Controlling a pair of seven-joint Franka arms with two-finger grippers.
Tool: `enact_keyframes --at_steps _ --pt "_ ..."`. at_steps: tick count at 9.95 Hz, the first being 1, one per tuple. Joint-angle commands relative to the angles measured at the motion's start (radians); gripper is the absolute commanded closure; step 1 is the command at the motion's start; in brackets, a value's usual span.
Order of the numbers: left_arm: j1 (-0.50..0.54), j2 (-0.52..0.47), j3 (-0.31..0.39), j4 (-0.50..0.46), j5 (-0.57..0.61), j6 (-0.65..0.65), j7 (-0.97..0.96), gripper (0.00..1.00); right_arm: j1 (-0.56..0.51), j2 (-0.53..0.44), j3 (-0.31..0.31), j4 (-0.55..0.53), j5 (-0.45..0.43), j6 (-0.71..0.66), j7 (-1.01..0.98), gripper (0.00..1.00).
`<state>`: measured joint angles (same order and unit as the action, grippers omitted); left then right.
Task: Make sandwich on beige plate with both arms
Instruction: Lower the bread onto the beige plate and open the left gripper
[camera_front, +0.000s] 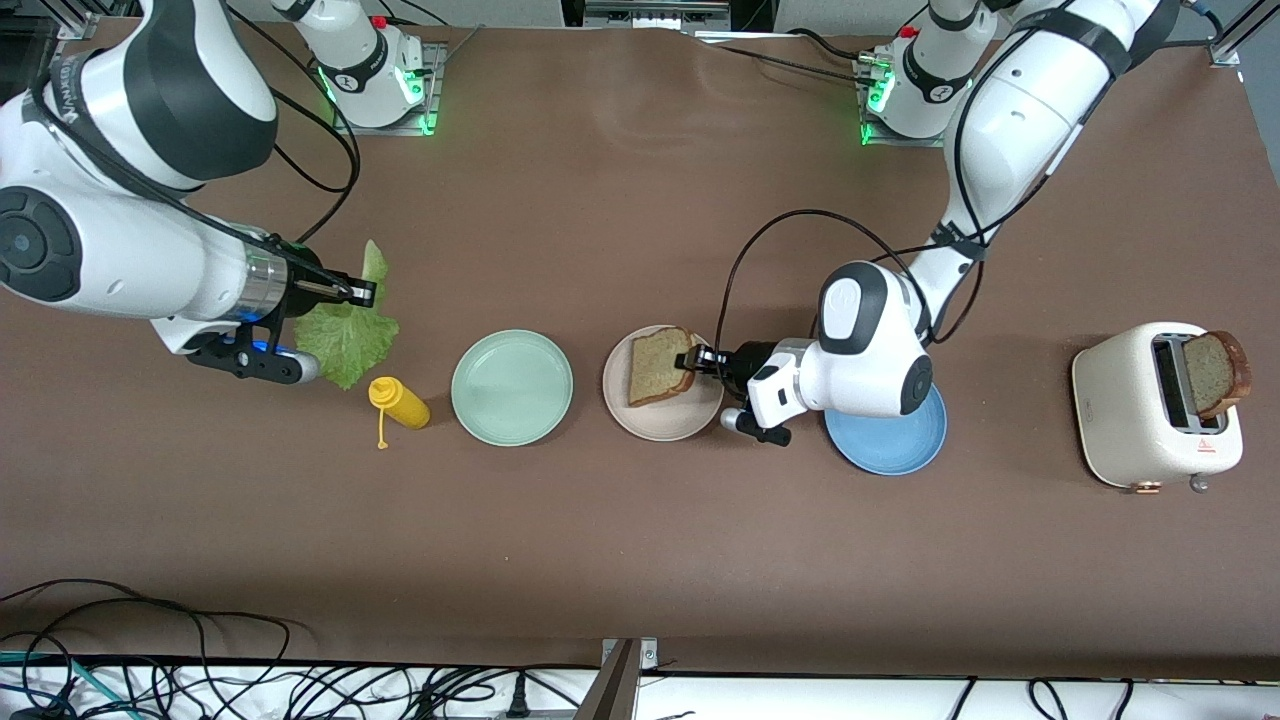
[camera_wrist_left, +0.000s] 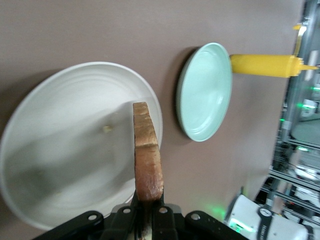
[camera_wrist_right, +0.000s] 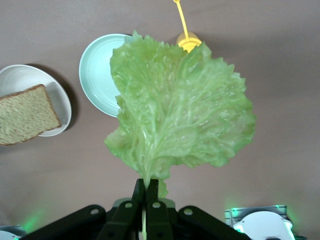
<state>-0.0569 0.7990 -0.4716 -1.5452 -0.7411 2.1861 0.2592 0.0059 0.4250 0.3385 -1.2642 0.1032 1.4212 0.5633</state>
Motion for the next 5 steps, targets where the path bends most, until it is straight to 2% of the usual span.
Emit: enact_keyframes --at_steps 1,2,4,5 --pt "-0.001 0.02 0.005 0.027 -0.058 0.0 0.074 0.4 0.031 0.015 0.013 0.011 -0.01 0.036 0.07 1.0" --pt "0.006 0.016 0.005 0.022 -0.054 -0.002 0.075 0.0 0.049 0.021 0.013 0.009 -0.011 0.051 0.09 1.0" --pt "0.031 0.003 0.011 0.014 -0.043 -0.011 0.072 0.0 0.086 0.038 0.011 0.008 -0.017 0.091 0.151 1.0" --pt "0.049 0.0 0.011 0.011 0.012 -0.015 0.072 0.0 0.098 0.05 0.011 0.008 -0.019 0.111 0.17 1.0"
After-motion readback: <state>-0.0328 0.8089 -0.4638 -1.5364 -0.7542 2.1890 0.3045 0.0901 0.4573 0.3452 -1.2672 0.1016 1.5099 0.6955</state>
